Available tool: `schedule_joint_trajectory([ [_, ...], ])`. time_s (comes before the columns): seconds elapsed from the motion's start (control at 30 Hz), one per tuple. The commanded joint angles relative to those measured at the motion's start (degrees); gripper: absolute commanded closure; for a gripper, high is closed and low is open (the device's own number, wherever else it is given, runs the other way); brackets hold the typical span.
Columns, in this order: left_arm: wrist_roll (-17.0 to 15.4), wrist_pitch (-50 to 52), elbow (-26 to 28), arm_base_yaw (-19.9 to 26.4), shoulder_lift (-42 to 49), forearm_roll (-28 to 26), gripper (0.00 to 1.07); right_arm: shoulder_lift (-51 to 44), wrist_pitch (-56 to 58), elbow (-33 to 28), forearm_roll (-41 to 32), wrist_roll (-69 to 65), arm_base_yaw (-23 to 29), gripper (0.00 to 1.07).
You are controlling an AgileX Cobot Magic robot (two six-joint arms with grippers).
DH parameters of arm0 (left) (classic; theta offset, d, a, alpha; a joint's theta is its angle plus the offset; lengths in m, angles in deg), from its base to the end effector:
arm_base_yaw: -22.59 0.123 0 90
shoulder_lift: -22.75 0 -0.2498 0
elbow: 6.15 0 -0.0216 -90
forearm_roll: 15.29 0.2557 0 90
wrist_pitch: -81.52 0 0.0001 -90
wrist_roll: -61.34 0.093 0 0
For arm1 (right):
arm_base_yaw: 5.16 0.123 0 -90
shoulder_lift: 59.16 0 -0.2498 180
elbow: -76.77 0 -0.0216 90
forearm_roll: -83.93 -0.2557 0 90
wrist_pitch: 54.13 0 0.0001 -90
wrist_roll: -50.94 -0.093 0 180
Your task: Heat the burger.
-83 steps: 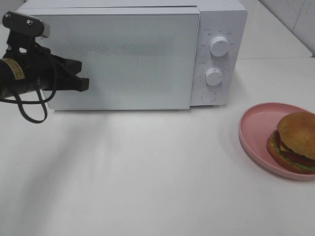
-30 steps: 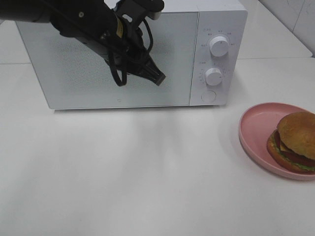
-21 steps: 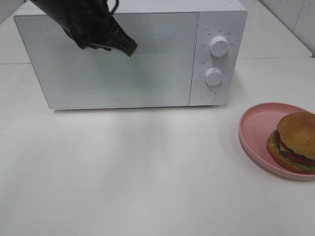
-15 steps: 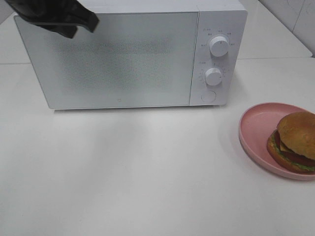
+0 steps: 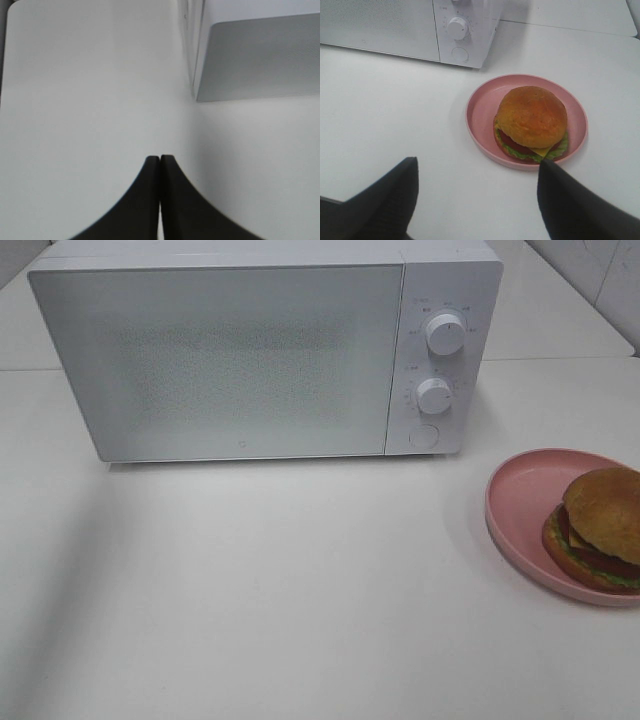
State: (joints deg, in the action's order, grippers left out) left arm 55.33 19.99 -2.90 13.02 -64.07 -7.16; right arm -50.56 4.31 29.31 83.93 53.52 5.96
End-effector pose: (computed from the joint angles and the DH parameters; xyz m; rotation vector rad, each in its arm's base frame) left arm 0.2887 -0.0369 0.3470 0.1141 2.5164 0.0752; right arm 0.0370 0.0073 0.2824 -0.2385 1.9854 0.0958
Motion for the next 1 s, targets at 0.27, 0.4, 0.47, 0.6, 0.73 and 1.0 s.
schedule_joint_trajectory([
  [0.27, 0.06, -9.22, 0.34, 1.26, 11.86, -2.64, 1.06, -1.49, -0.92, 0.06, 0.0, 0.69, -0.23, 0.43],
  [0.4, 0.52, -9.28, 0.34, 1.26, 15.64, -3.84, 1.06, -1.49, -0.92, 0.06, 0.0, 0.69, -0.23, 0.43],
  [0.47, 1.38, -9.74, 0.34, 1.26, 18.22, -4.64, 1.06, -1.49, -0.92, 0.06, 0.0, 0.69, -0.23, 0.43],
  [0.6, 2.29, -11.34, -0.92, 1.26, 24.52, -5.5, 1.06, -1.49, -0.92, 0.06, 0.0, 0.69, -0.23, 0.43],
  [0.73, 3.95, -11.34, -5.9, 1.26, 31.28, -5.5, 1.06, -1.49, -0.92, 0.06, 0.0, 0.69, -0.23, 0.43],
  [1.0, 8.54, -11.34, -20.0, 1.26, 48.64, -6.36, 1.06, -1.49, -0.92, 0.06, 0.0, 0.69, -0.23, 0.43],
])
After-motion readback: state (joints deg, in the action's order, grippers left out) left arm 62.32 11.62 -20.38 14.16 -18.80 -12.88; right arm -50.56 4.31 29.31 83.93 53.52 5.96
